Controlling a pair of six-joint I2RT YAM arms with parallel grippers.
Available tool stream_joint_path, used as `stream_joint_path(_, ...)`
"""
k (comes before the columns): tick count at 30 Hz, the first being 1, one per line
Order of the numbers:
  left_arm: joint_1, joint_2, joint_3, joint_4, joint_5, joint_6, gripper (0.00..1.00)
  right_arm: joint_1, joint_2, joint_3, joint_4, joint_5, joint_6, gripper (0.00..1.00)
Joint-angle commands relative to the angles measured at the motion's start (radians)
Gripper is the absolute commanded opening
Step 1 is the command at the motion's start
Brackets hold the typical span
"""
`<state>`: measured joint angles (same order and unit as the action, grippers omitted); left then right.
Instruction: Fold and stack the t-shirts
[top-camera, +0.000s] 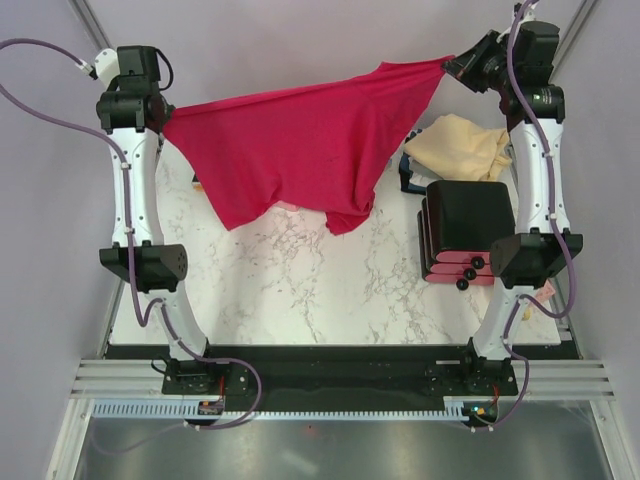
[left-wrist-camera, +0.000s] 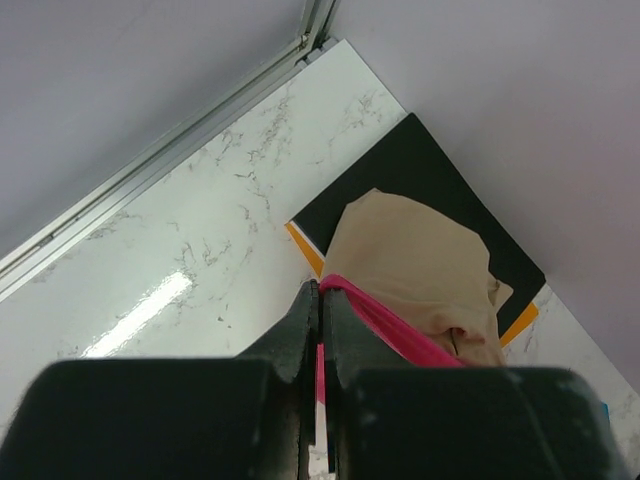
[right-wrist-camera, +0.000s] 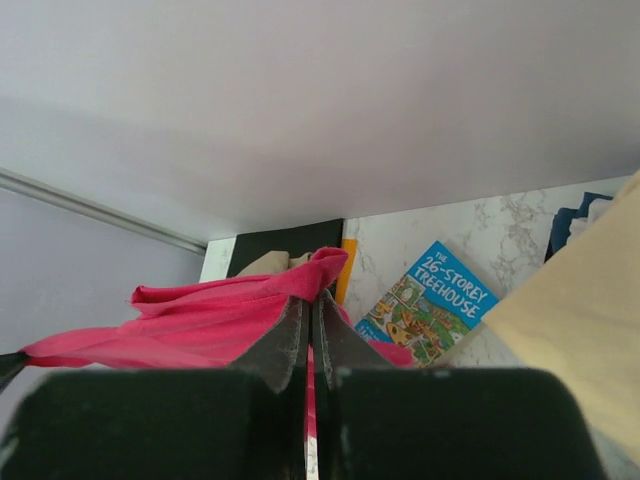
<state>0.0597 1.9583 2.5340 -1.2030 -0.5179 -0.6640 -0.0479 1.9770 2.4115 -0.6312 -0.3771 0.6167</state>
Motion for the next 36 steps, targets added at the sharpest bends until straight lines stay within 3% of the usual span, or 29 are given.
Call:
stream_joint_path(1, 0.08, -0.01, 0.042, 0.029, -0.12, 0.069, 0.02, -0.093, -0.024, 0.06, 0.174, 0.095, 0.043, 0.0)
stream_joint_path(7, 0.0, -0.025, 0.003, 0.091, -0.024, 0.13, 0.02, -0.073, -0.11, -0.135, 0.205, 0.001, 0.045, 0.0)
stream_joint_path(12, -0.15, -0.033, -0.075, 0.105, -0.076, 0.158, 0.02, -0.027, -0.207, -0.335, 0.16, 0.024, 0.009, 0.0)
stream_joint_path(14, -0.179, -0.058, -0.158, 0.088, -0.113, 0.141, 0.02, -0.001, -0.266, -0.412, 0.119, 0.053, -0.021, 0.0)
stream_joint_path(21, -0.199, -0.287, -0.667, 0.085, -0.096, -0.049, 0.02, 0.042, -0.469, -0.825, 0.071, 0.086, -0.034, 0.0)
stream_joint_path(24, -0.199, -0.373, -0.806, 0.095, -0.135, -0.081, 0.02, 0.075, -0.535, -0.871, 0.054, 0.098, -0.026, 0.0)
stream_joint_path(29, -0.192, -0.381, -0.726, 0.108, -0.235, -0.068, 0.02, 0.079, -0.495, -0.78, 0.044, 0.093, -0.02, 0.0)
stream_joint_path(36, -0.185, -0.286, -0.338, 0.089, -0.216, 0.02, 0.02, 0.08, -0.376, -0.476, 0.051, 0.096, -0.005, 0.0)
